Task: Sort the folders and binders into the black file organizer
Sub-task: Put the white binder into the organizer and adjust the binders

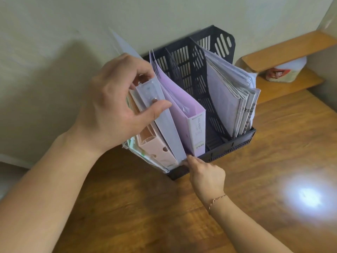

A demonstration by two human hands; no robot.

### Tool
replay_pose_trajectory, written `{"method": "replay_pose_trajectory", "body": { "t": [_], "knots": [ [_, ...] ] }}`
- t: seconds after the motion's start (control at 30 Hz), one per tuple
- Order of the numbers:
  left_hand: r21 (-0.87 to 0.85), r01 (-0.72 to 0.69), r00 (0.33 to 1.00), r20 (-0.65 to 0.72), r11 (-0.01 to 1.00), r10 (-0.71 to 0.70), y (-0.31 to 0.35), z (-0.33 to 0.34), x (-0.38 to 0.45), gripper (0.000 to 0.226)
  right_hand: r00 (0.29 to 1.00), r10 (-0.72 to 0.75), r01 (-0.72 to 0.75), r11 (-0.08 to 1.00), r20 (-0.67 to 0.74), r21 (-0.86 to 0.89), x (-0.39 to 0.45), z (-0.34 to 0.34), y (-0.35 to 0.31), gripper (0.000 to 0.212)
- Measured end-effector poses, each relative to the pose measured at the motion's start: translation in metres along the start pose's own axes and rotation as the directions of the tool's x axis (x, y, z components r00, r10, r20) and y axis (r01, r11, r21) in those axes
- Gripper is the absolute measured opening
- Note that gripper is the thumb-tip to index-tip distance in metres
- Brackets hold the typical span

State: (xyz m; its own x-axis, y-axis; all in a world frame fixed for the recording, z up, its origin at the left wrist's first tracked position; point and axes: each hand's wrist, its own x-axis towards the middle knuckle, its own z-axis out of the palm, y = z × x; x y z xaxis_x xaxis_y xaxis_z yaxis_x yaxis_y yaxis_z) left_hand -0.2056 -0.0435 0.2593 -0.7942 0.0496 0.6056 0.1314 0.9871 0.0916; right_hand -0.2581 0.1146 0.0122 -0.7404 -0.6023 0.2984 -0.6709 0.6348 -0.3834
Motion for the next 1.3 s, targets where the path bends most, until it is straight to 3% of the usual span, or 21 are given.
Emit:
{"method": "replay_pose_trajectory", "body": {
  "t": [0.17,0.37,0.53,0.63,0.73,0.97,1.1,1.2,1.3],
  "knots": [
    [-0.018,0.021,0.999,0.048,1.000,-0.020,0.000,0.000,0.000,0.043,0.986,-0.165,0.163,0.978,-0.005,-0.129,0.008,0.001,0.011,0.018],
    [-0.018,0.022,0.998,0.063,1.000,-0.021,-0.001,0.002,-0.003,0.042,0.954,-0.296,0.300,0.943,0.052,-0.147,0.008,-0.001,0.025,0.032],
    [-0.019,0.087,0.995,0.043,0.996,-0.086,0.002,0.000,-0.005,0.041,0.961,-0.274,0.273,0.962,-0.048,-0.025,0.012,-0.006,0.020,0.033],
    [0.004,0.188,0.980,0.062,0.982,-0.188,0.008,0.003,-0.005,0.044,0.971,-0.239,0.239,0.969,-0.008,0.058,0.013,-0.008,0.013,0.043],
    [0.082,0.242,0.955,0.158,0.967,-0.252,0.018,0.010,-0.006,0.047,0.983,-0.175,0.171,0.982,0.050,0.083,0.015,-0.009,0.005,0.058],
    [0.228,0.306,0.894,0.266,0.924,-0.362,0.029,0.016,0.000,0.037,0.986,-0.153,0.143,0.979,0.065,0.146,0.020,-0.009,0.006,0.064],
    [0.298,0.243,0.827,0.433,0.923,-0.357,0.027,0.015,0.004,0.038,0.967,-0.140,0.101,0.978,0.211,0.184,0.017,-0.001,0.010,0.067],
    [0.351,0.182,0.799,0.492,0.919,-0.346,0.024,0.018,0.001,0.046,0.964,-0.133,0.087,0.976,0.229,0.198,0.013,0.004,0.014,0.068],
    [0.306,0.256,0.751,0.534,0.917,-0.388,0.024,0.022,0.001,0.052,0.960,-0.141,0.085,0.970,0.240,0.228,0.016,0.007,0.017,0.064]
  ]
}}
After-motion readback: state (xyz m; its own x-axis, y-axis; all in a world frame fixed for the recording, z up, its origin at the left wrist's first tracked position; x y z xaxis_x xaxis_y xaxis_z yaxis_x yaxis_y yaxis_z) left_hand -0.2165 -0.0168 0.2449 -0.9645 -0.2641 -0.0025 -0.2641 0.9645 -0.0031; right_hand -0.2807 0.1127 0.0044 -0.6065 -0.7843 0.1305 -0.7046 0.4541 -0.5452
